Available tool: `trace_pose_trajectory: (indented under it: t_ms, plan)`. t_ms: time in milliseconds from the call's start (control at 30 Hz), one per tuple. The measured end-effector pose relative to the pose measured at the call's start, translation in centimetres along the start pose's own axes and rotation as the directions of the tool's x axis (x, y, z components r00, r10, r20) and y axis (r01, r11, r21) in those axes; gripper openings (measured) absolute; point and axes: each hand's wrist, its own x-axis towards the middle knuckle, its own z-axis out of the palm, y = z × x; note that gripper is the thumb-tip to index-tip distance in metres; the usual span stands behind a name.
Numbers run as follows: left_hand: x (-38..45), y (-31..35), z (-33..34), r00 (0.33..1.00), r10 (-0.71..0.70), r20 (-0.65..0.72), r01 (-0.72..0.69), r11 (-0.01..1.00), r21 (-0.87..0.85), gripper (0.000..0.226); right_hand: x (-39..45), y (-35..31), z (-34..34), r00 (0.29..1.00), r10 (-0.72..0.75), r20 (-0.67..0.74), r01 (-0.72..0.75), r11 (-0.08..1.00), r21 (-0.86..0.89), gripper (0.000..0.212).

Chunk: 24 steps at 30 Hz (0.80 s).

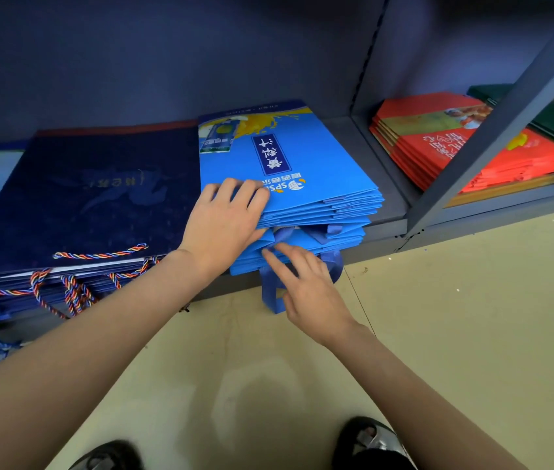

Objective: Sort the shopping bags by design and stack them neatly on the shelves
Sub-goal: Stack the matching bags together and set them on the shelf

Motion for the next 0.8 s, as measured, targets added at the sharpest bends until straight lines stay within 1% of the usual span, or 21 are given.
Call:
trace_pose_trajectory:
  t_ms: [67,133,200,300,400,467,533,567,633,667,733,800]
  plan:
    - [0.0,0.0,-0.1,1.000,-0.001,0.003,0.001,1.000,-0.003,0.064,0.5,0.0,0.8,0.999,0.048,0.006,-0.047,0.996,-0.073,0.060]
    - [0.0,0.0,0.0,1.000,-0.001,0.009,0.000,1.000,0.016,0.062,1.0,-0.1,1.3,0.998,0.063,0.006,-0.061,0.988,-0.143,0.056]
    - [0.0,0.1,0.0,1.000,0.001,0.023,-0.002,1.000,0.028,0.061,1.5,-0.3,1.5,0.995,0.087,0.048,-0.076,0.979,-0.187,0.066]
    - [-0.1,0.1,0.0,0.999,0.000,0.034,-0.001,0.999,0.033,0.060,2.1,-0.8,1.7,0.987,0.146,0.068,-0.125,0.960,-0.249,0.069]
    - [-0.4,0.5,0.2,0.999,-0.007,0.045,0.007,1.000,0.011,0.061,2.1,-0.7,2.2,0.981,0.189,0.055,-0.169,0.952,-0.254,0.067]
    - [-0.9,0.9,0.5,0.998,-0.004,0.064,0.005,1.000,-0.020,0.063,2.0,-0.6,2.6,0.971,0.237,0.032,-0.222,0.944,-0.244,0.070]
    - [-1.2,1.2,0.8,0.997,-0.010,0.081,0.015,0.998,-0.056,0.065,1.6,-0.3,2.7,0.970,0.244,-0.008,-0.240,0.950,-0.200,0.076]
    - [-1.3,1.4,0.8,0.996,-0.018,0.089,0.025,0.997,-0.074,0.064,1.1,-0.1,2.8,0.976,0.215,-0.029,-0.217,0.966,-0.143,0.075]
    - [-1.4,1.6,0.9,0.994,-0.039,0.103,0.049,0.994,-0.093,0.063,-0.4,0.4,2.4,0.983,0.153,-0.100,-0.154,0.988,-0.009,0.062]
    - [-1.4,1.7,0.9,0.993,-0.047,0.109,0.057,0.994,-0.097,0.062,-1.1,0.8,1.9,0.976,0.156,-0.152,-0.150,0.987,0.049,0.054]
    - [-1.5,1.9,1.0,0.991,-0.057,0.120,0.070,0.992,-0.106,0.062,-2.1,2.3,0.7,0.939,0.238,-0.247,-0.204,0.967,0.155,0.044]
    - [-1.6,2.1,1.1,0.990,-0.057,0.126,0.070,0.992,-0.105,0.062,-2.2,3.9,-0.3,0.889,0.352,-0.294,-0.300,0.931,0.207,0.041]
